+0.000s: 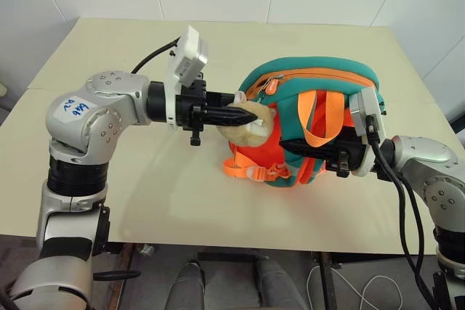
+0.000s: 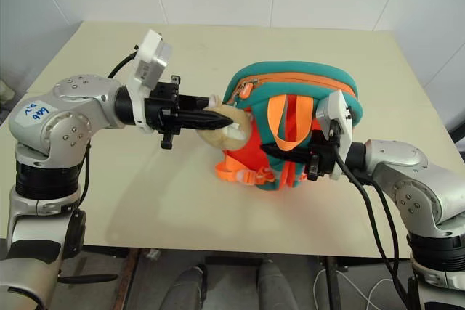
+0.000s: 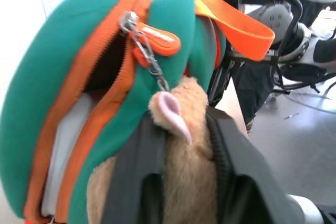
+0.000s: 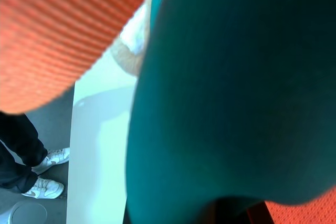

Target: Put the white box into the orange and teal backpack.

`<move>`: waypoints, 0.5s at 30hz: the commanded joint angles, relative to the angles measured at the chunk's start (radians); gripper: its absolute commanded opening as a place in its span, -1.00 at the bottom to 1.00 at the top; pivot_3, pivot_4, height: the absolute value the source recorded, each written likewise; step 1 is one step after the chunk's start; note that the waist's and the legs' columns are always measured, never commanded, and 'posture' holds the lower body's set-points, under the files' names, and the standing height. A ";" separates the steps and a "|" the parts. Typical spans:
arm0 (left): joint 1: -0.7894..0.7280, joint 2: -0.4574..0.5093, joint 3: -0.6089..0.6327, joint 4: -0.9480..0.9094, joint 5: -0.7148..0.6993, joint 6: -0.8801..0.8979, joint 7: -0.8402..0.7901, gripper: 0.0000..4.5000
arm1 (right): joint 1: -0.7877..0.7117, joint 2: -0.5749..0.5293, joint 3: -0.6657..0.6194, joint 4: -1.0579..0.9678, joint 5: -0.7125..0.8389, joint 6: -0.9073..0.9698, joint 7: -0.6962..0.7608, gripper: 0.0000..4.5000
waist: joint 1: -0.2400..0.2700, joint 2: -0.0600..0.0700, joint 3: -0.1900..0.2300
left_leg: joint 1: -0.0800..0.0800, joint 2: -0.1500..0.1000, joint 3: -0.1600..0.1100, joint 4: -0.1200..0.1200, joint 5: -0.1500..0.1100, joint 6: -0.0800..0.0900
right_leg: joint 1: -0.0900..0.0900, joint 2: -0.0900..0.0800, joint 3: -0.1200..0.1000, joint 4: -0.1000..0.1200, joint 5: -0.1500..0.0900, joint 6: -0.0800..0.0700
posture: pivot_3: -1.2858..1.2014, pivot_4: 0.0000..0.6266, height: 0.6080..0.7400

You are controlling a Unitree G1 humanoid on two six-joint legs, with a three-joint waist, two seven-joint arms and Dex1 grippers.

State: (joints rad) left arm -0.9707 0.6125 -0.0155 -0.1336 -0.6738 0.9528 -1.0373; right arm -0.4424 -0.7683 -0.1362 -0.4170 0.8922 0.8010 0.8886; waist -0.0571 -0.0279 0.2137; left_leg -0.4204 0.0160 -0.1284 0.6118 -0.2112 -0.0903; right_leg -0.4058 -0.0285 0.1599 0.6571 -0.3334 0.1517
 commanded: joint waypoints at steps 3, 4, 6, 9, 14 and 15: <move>-0.060 0.047 0.080 0.090 -0.012 -0.040 -0.015 -0.91 | 0.018 0.001 -0.049 -0.043 0.028 -0.018 -0.011 -1.00 | 0.001 0.000 0.000 | 0.000 0.000 0.000 0.000 0.000 0.000 | 0.000 0.000 0.000 -0.001 0.000 0.000 | 0.03 -0.52 1.00; -0.065 0.053 0.082 0.115 -0.002 -0.051 -0.013 -0.91 | 0.022 0.000 -0.050 -0.044 0.028 -0.018 -0.012 -1.00 | 0.001 0.000 0.000 | 0.000 0.000 0.000 0.000 0.000 0.000 | 0.000 0.000 0.000 -0.001 0.000 0.000 | 0.03 -0.52 1.00; -0.074 0.063 0.084 0.162 0.016 -0.075 -0.014 -0.91 | 0.028 -0.003 -0.053 -0.047 0.029 -0.019 -0.013 -1.00 | 0.002 0.000 0.000 | 0.000 0.000 0.000 0.000 0.000 0.000 | 0.000 0.000 0.000 -0.001 0.000 0.000 | 0.03 -0.52 1.00; -0.096 0.074 0.085 0.245 0.048 -0.109 -0.004 -0.91 | 0.035 -0.004 -0.057 -0.050 0.032 -0.018 -0.015 -1.00 | 0.002 0.000 0.000 | 0.000 0.000 0.000 0.000 0.000 0.000 | 0.000 0.000 0.000 -0.001 0.000 0.000 | 0.03 -0.52 1.00; -0.107 0.098 0.047 0.370 0.126 -0.174 -0.020 -0.91 | 0.044 -0.006 -0.062 -0.057 0.039 -0.017 -0.021 -1.00 | 0.001 0.000 0.000 | 0.000 0.000 0.000 -0.001 0.000 0.000 | 0.000 0.000 0.000 -0.001 0.000 0.000 | 0.03 -0.52 1.00; -0.105 0.102 0.030 0.405 0.153 -0.195 -0.024 -0.91 | 0.047 -0.006 -0.063 -0.057 0.040 -0.017 -0.022 -1.00 | 0.001 0.000 0.000 | 0.000 0.000 0.000 -0.001 0.000 0.000 | 0.000 0.000 0.000 -0.001 0.000 0.000 | 0.03 -0.52 1.00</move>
State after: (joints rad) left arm -1.0578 0.6836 0.0131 0.2280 -0.5708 0.7972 -1.0615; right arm -0.4051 -0.7685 -0.1639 -0.4453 0.9130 0.7933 0.8664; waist -0.0563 -0.0279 0.2137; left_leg -0.4204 0.0160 -0.1284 0.6106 -0.2112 -0.0904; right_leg -0.4059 -0.0286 0.1597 0.6561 -0.3336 0.1514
